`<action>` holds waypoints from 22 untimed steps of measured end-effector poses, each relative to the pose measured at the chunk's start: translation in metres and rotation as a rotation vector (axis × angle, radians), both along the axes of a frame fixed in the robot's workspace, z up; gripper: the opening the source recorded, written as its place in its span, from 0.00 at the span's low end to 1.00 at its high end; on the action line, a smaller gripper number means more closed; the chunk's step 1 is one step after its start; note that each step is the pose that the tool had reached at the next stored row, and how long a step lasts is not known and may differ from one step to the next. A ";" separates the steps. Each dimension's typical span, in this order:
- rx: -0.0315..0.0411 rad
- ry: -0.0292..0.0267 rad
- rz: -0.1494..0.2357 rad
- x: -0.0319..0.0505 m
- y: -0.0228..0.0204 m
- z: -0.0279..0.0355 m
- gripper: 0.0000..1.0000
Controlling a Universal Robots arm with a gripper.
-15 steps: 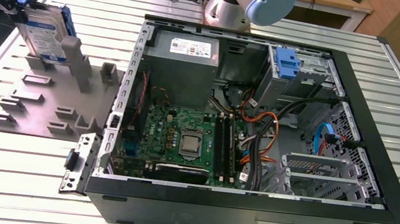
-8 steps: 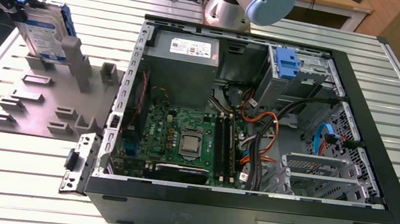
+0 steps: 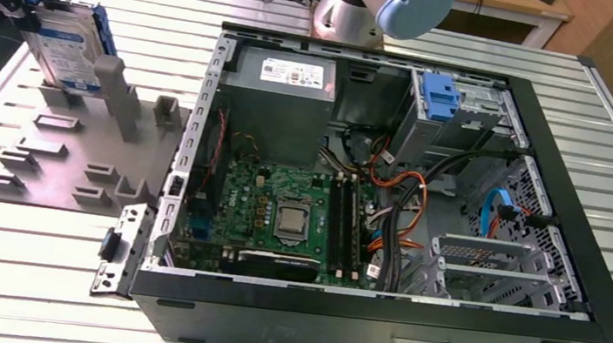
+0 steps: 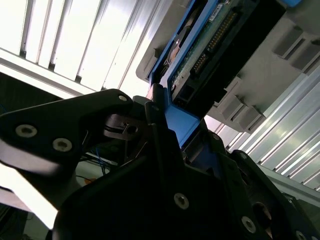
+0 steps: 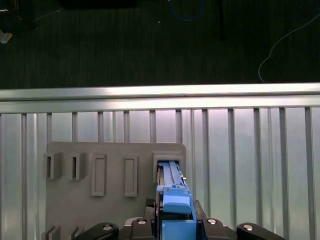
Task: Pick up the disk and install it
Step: 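Pick up the disk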
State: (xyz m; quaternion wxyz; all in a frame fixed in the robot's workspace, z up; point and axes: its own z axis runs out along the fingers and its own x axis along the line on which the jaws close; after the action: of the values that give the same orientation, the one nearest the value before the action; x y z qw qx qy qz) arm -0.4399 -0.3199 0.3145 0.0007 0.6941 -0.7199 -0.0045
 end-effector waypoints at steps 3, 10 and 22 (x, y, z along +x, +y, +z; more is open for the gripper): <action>0.0000 0.0002 0.000 0.0000 0.0000 0.0005 0.36; 0.0000 0.0002 0.000 0.0000 0.0000 0.0028 0.36; 0.0001 0.0002 0.000 0.0000 0.0000 0.0099 0.36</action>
State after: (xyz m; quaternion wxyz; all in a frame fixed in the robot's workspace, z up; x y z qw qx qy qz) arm -0.4400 -0.3200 0.3245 0.0007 0.6941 -0.7198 -0.0047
